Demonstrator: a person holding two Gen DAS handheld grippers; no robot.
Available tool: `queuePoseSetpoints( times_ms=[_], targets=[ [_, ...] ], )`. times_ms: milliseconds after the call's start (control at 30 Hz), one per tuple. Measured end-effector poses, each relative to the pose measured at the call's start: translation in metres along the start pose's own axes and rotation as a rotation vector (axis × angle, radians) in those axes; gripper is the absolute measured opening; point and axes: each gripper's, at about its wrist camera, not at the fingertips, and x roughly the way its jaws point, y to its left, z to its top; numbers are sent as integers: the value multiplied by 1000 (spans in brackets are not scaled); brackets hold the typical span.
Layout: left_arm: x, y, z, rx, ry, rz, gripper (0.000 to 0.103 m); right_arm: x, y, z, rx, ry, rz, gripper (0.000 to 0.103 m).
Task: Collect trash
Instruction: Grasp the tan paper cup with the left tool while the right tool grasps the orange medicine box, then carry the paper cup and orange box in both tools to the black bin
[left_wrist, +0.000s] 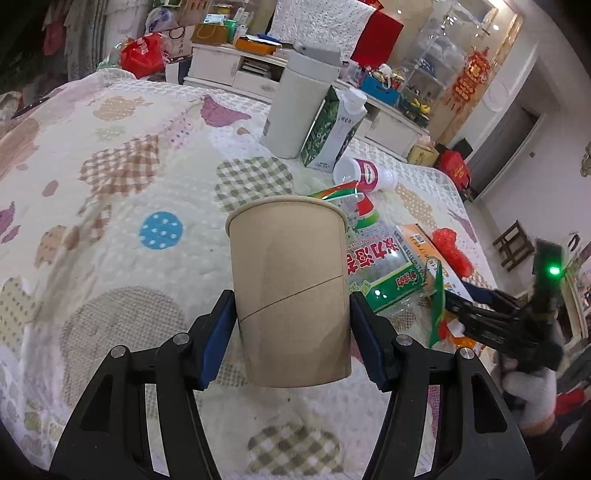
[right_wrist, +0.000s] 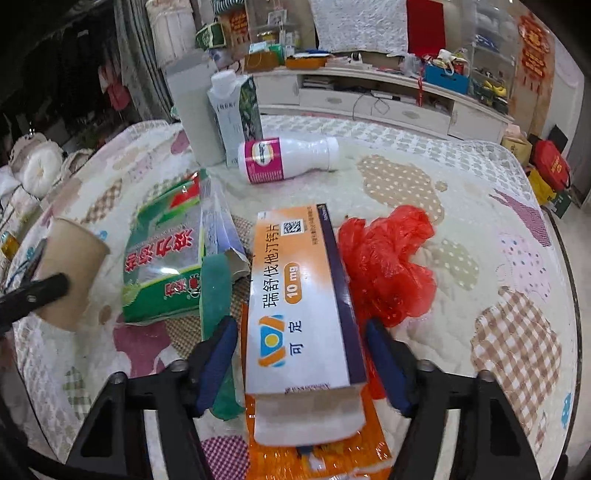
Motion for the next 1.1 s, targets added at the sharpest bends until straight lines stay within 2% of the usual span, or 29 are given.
queuePoseSetpoints(
  times_ms=[133,333,567,700,833,900,933,1067,1100],
  targets=[
    [-14,0,-3,0,-20,-14,60,-3,1,-3,-5,-21,6,54],
    [-27,-13,-12,32,-24,-50,60,-64,-11,-26,34,-118,50,54],
    [-28,-49,-33,84,11,-124,60,-111,-50,-88,137,-99,1,54],
    [-27,-74,-47,135,40,-154,60,-116,-67,-130,187,-36,-21,54],
    [-21,-101,-65,185,79,-176,60,-112,-81,-156,250,14,-26,56],
    [-16,-110,-72,199,96,-182,60,-111,-84,-158,277,11,-24,71],
    [-14,-114,-76,207,105,-184,60,-111,-84,-157,276,2,-22,75],
    [-10,-131,-88,236,132,-190,60,-103,-74,-147,219,-16,-58,76],
    [-9,-134,-88,240,136,-191,60,-98,-72,-145,199,-20,-76,73]
  ],
)
